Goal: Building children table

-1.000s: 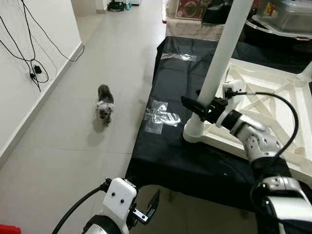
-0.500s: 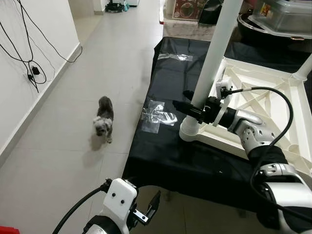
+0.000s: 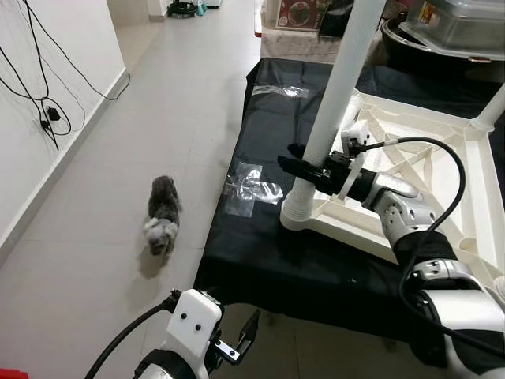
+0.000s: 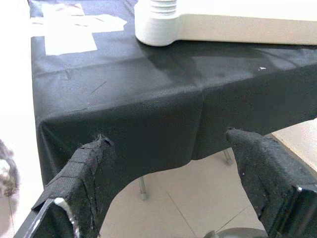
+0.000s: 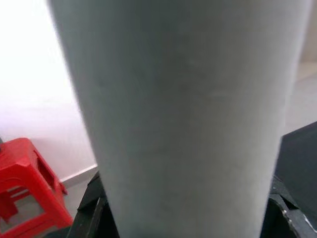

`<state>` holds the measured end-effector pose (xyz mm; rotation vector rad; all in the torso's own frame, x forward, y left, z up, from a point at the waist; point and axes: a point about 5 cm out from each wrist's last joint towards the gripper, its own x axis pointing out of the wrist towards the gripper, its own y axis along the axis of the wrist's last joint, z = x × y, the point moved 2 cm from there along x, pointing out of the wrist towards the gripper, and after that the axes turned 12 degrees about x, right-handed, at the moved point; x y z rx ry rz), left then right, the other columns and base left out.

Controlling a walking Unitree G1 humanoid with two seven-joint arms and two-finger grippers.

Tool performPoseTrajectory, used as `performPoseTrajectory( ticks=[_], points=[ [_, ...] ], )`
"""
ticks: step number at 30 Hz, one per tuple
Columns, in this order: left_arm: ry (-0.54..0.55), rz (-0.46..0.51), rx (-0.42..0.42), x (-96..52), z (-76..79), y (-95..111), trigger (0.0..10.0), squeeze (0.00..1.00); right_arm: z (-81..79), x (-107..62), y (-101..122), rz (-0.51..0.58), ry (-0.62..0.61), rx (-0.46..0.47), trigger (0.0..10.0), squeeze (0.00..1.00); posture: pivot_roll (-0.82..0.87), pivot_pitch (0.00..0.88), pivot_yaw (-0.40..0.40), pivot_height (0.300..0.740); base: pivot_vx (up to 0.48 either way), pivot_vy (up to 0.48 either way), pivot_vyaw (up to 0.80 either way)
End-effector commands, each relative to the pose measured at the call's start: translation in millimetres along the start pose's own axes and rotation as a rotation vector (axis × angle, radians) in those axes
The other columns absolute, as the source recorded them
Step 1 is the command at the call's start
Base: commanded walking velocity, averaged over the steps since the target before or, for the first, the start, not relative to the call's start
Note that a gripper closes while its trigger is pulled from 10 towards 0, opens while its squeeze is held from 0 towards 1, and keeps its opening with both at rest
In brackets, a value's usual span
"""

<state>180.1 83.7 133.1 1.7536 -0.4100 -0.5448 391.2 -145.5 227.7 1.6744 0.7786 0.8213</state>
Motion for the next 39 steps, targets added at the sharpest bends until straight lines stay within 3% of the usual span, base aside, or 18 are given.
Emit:
performPoseTrajectory(
  ticks=[1,4,8,10,12,13,14,15,17,23,28,29,30,31,32,33,39],
  points=[
    [-0.017,-0.025,-0.010,-1.9,2.2,-6,10.0,0.00,-3.2,3.1,-17,-0.001,-0.005,0.066,0.0,0.00,0.15,0.126,-0.057,0.740,0.000,0.000,0.00],
    [-0.019,-0.025,-0.010,-2.0,2.4,-6,10.0,0.00,-4.0,2.9,-19,0.008,-0.017,0.064,0.0,0.00,0.15,0.125,-0.057,0.740,0.000,0.000,0.00],
    [-0.022,-0.025,-0.011,-1.9,2.9,-6,10.0,0.00,-3.7,1.7,-23,0.061,-0.137,0.038,0.0,0.00,0.14,0.122,-0.056,0.740,0.000,0.000,0.00],
    [-0.024,-0.024,-0.013,-1.3,3.0,-6,10.0,0.00,1.7,-2.9,-32,0.109,-0.473,-0.005,0.0,0.00,0.13,0.123,-0.052,0.740,0.000,0.000,0.00],
    [-0.024,-0.024,-0.013,-1.3,3.0,-6,10.0,0.00,1.7,-2.9,-32,0.109,-0.473,-0.005,0.0,0.00,0.13,0.123,-0.052,0.740,0.000,0.000,0.00],
    [-0.025,-0.024,-0.013,-0.7,2.6,-7,10.0,0.00,5.5,-13.3,-37,0.124,-0.738,-0.031,0.0,0.00,0.12,0.126,-0.049,0.740,0.000,0.000,0.00],
    [-0.025,-0.024,-0.013,-0.7,2.6,-7,10.0,0.00,5.5,-13.3,-37,0.124,-0.738,-0.031,0.0,0.00,0.12,0.126,-0.049,0.740,0.000,0.000,0.00],
    [-0.026,-0.023,-0.014,0.1,2.2,-7,10.0,0.00,2.5,-23.8,-40,0.150,-0.963,-0.041,0.0,0.00,0.12,0.126,-0.047,0.740,0.000,0.000,0.00],
    [-0.027,-0.021,-0.014,1.4,1.7,-7,10.0,0.00,-11.7,-33.0,-47,0.186,-1.204,-0.007,0.0,0.00,0.12,0.124,-0.051,0.740,0.000,0.000,0.00],
    [-0.022,-0.020,-0.013,3.6,1.4,-8,10.0,0.00,-44.0,-9.9,-59,0.210,-1.272,0.087,0.0,0.00,0.11,0.125,-0.053,0.740,0.000,0.000,0.00],
    [-0.025,-0.016,-0.014,4.8,2.0,-8,10.0,0.00,-54.9,5.3,-56,0.237,-1.266,0.114,0.0,0.00,0.11,0.123,-0.060,0.740,0.000,0.000,0.00],
    [-0.026,-0.014,-0.013,5.2,2.4,-7,10.0,0.00,-56.7,8.5,-54,0.239,-1.246,0.111,6.9,0.00,0.11,0.124,-0.068,0.740,0.000,0.000,0.00],
    [-0.026,-0.013,-0.013,5.5,2.7,-7,10.0,0.00,-57.8,10.3,-53,0.239,-1.234,0.110,6.9,0.00,0.11,0.124,-0.068,0.740,0.000,0.000,0.00],
    [-0.023,-0.013,-0.015,5.5,2.3,-7,10.0,0.00,-59.4,11.0,-51,0.230,-1.224,0.101,10.0,0.00,0.09,0.128,-0.070,0.740,0.000,0.000,0.00],
    [-0.021,-0.013,-0.017,5.6,2.0,-7,10.0,0.00,-60.3,11.3,-50,0.223,-1.219,0.094,10.0,0.00,0.09,0.128,-0.070,0.740,0.000,0.000,0.00],
    [-0.020,-0.012,-0.019,5.5,1.6,-7,10.0,0.00,-60.8,10.4,-49,0.223,-1.200,0.090,10.0,1.00,0.08,0.131,-0.061,0.740,0.000,0.000,0.00],
    [-0.023,-0.009,-0.020,5.3,1.3,-7,10.0,0.00,-60.6,6.2,-45,0.241,-1.167,0.078,10.0,1.00,0.08,0.131,-0.054,0.740,0.000,0.000,0.00]
  ],
)
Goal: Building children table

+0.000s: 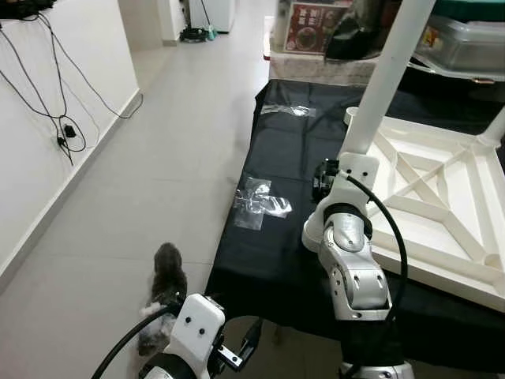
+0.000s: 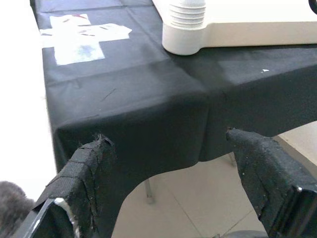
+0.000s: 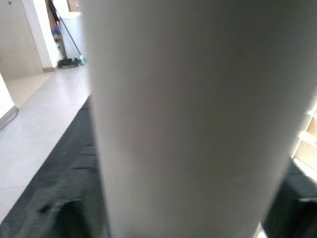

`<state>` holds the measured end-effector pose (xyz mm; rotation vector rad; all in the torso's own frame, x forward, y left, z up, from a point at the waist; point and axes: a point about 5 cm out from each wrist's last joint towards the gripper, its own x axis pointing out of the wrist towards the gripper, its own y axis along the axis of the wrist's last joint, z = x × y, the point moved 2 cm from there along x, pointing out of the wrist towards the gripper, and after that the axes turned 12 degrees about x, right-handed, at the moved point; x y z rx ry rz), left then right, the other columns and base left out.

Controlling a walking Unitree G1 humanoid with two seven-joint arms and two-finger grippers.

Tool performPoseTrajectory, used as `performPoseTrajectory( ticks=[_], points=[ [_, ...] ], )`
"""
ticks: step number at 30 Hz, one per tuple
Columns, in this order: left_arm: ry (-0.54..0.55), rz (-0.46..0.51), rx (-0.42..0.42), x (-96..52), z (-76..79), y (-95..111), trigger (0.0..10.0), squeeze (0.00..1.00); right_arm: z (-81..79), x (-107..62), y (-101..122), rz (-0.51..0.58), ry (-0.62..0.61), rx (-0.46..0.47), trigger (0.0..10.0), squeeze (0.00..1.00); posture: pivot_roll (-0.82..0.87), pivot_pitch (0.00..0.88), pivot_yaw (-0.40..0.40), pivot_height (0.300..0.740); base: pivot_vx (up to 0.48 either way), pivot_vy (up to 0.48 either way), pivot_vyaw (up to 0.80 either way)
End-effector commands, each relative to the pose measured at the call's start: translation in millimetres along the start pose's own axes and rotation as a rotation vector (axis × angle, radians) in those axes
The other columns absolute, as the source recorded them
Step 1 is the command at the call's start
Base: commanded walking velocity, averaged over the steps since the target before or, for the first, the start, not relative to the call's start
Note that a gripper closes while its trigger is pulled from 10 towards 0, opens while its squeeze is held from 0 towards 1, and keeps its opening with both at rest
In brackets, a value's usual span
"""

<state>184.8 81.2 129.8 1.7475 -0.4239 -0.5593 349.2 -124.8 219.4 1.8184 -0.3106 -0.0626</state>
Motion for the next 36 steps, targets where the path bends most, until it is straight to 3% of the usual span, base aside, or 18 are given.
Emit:
performPoseTrajectory(
  ticks=[1,2,3,10,13,36],
  points=[
    [-0.006,-0.012,-0.017,-0.3,0.9,-5,10.0,0.00,-15.4,-17.4,-25,-0.109,0.007,0.115,10.0,1.00,0.08,0.128,-0.056,0.740,0.000,0.000,0.00],
    [-0.006,-0.012,-0.017,-0.3,0.9,-5,10.0,0.00,-15.4,-17.4,-25,-0.109,0.007,0.115,10.0,1.00,0.08,0.128,-0.056,0.740,0.000,0.000,0.00],
    [-0.004,-0.013,-0.015,0.5,-0.1,-5,10.0,0.00,-18.6,-16.4,-21,-0.085,0.089,0.131,10.0,0.00,0.08,0.126,-0.053,0.740,0.000,0.000,0.00],
    [-0.001,-0.012,-0.011,1.8,-1.5,-6,10.0,0.00,-20.4,-15.9,-19,-0.075,0.199,0.196,10.0,0.00,0.08,0.121,-0.051,0.740,0.000,0.000,0.00],
    [0.000,-0.012,-0.010,2.2,-1.8,-6,10.0,0.00,-14.0,-16.3,-18,-0.068,0.188,0.161,10.0,0.00,0.08,0.118,-0.050,0.740,0.000,0.000,0.00],
    [-0.004,-0.010,-0.012,1.8,-1.4,-6,10.0,0.00,-6.8,-16.1,-21,-0.073,0.207,0.174,10.0,0.00,0.08,0.112,-0.050,0.740,0.000,0.000,0.00]
  ],
)
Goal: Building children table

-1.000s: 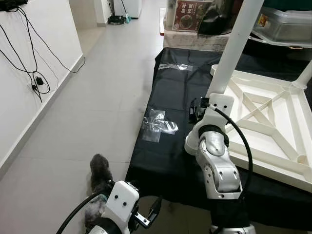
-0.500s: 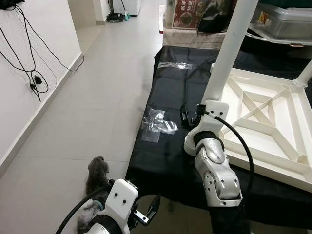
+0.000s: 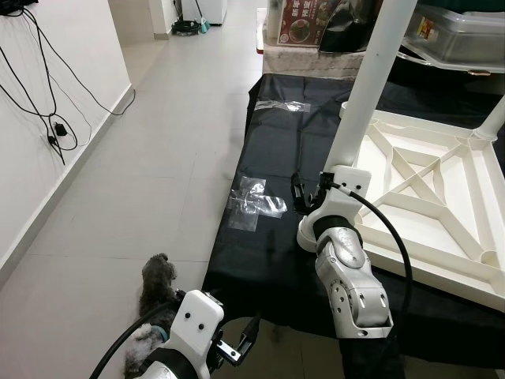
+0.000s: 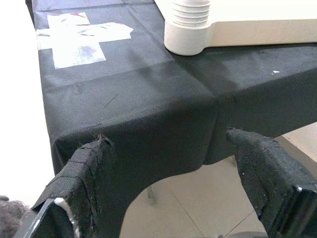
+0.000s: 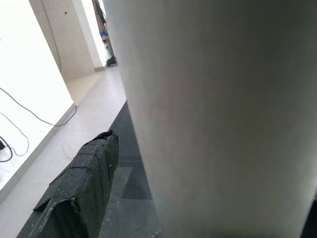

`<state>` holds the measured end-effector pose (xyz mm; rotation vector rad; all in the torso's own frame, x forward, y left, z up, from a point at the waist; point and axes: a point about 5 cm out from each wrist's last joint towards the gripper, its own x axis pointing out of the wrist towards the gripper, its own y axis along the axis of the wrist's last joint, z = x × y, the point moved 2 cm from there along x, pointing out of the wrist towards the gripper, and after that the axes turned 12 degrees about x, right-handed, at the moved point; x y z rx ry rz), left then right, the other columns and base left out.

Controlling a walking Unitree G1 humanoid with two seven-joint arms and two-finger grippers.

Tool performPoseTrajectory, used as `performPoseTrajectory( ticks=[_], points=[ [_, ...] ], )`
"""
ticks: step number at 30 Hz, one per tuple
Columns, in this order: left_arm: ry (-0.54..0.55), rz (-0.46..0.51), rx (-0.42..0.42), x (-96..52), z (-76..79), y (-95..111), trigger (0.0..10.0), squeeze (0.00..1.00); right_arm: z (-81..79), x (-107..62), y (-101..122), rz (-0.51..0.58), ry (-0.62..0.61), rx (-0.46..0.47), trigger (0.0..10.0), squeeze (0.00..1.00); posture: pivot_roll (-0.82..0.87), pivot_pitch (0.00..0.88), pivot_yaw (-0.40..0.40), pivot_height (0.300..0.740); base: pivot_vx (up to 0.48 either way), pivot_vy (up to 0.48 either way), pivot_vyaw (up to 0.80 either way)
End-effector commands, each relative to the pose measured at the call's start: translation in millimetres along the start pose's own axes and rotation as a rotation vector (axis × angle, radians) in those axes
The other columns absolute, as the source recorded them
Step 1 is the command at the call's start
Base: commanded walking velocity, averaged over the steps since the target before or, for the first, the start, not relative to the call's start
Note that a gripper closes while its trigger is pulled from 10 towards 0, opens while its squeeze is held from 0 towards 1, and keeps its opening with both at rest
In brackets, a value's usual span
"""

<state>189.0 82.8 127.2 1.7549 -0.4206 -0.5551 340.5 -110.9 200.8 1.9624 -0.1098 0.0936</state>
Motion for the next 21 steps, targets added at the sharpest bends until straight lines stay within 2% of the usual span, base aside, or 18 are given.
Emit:
performPoseTrajectory(
  ticks=[1,21],
  points=[
    [-0.009,-0.008,-0.018,-1.1,1.8,-3.6,10.0,0.00,-0.7,-1.9,-1.7,0.002,0.008,0.028,10.0,0.00,0.08,0.112,-0.050,0.740,0.000,0.000,0.00],
    [-0.014,-0.009,-0.021,-1.7,3.1,-4.6,10.0,0.00,2.1,-0.8,-1.6,0.006,0.009,0.025,10.0,0.00,0.08,0.102,-0.045,0.740,0.000,0.000,0.00]
  ],
)
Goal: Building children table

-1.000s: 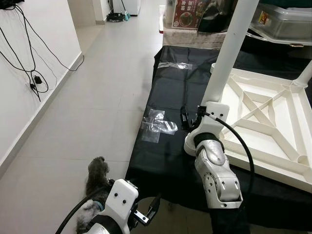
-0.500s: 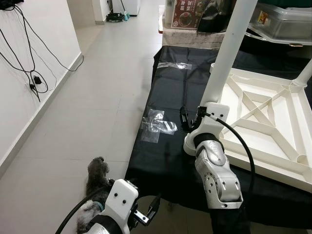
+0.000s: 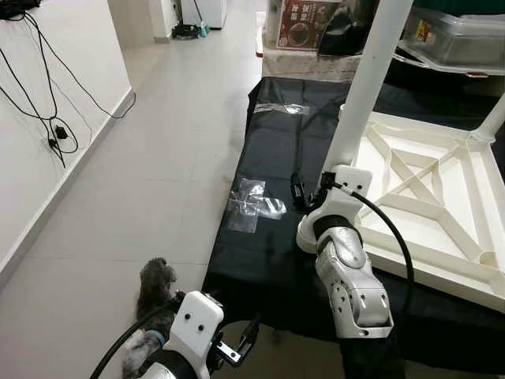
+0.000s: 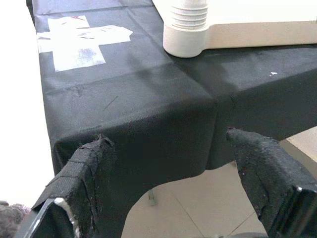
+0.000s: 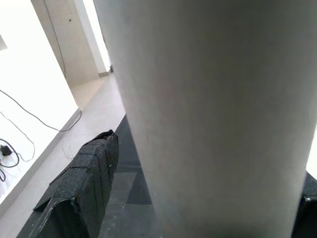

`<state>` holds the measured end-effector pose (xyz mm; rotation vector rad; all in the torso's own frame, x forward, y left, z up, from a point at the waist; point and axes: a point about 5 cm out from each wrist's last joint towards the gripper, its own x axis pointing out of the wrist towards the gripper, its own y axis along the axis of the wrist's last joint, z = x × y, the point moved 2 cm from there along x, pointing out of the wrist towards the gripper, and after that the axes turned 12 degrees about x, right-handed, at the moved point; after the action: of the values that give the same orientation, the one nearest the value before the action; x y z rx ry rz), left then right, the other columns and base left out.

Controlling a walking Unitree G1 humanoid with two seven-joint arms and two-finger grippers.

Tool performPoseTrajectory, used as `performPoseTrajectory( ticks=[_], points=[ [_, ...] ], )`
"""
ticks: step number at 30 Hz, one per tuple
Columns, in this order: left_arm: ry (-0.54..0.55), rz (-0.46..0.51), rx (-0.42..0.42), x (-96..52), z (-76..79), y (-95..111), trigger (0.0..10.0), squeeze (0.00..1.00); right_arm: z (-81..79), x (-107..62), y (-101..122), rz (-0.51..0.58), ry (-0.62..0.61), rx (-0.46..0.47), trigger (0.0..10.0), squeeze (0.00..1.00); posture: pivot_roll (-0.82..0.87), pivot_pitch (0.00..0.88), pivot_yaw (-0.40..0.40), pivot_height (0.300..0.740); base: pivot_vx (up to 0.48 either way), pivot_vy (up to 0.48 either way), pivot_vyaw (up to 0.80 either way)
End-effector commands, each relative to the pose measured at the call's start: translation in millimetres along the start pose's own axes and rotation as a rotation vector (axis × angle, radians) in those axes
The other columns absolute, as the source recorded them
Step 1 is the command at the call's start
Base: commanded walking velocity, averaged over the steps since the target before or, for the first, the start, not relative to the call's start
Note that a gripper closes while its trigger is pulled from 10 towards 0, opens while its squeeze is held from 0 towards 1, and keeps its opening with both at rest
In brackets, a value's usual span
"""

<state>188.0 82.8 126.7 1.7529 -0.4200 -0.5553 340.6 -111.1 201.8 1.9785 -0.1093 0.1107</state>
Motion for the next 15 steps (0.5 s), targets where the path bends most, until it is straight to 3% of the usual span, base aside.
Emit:
performPoseTrajectory(
  ticks=[1,15],
  points=[
    [-0.015,-0.009,-0.019,-0.9,2.6,-4.0,10.0,0.00,2.6,-0.8,-2.2,-0.001,-0.003,0.008,10.0,0.00,0.08,0.102,-0.045,0.740,0.000,0.000,0.00],
    [-0.012,-0.008,-0.019,-1.4,2.0,-3.9,10.0,0.00,4.0,2.4,0.4,0.009,0.000,0.010,10.0,0.00,0.08,0.106,-0.046,0.740,0.000,0.000,0.00]
  ],
)
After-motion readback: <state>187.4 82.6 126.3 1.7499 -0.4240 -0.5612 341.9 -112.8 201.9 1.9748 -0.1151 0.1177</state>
